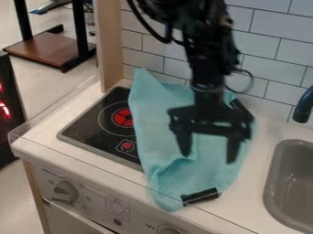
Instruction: Fold the cloth from bottom to top left
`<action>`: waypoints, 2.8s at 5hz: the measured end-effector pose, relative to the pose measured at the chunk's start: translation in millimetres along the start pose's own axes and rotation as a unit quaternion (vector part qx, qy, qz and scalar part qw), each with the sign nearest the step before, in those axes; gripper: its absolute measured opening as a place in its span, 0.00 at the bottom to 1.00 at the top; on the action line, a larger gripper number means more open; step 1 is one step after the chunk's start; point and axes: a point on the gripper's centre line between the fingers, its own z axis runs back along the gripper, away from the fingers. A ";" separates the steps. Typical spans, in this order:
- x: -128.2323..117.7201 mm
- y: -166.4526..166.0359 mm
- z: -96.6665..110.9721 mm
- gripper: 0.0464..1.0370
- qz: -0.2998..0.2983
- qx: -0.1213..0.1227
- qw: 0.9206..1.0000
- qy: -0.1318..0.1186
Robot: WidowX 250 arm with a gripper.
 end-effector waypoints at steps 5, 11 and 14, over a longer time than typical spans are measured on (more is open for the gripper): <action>-29.2 2.2 -47.0 0.96 -0.068 0.068 0.995 0.032; -37.0 -2.1 -47.3 0.23 -0.085 0.038 0.994 0.060; 2.3 -9.6 -11.0 0.01 -0.063 0.000 0.997 0.050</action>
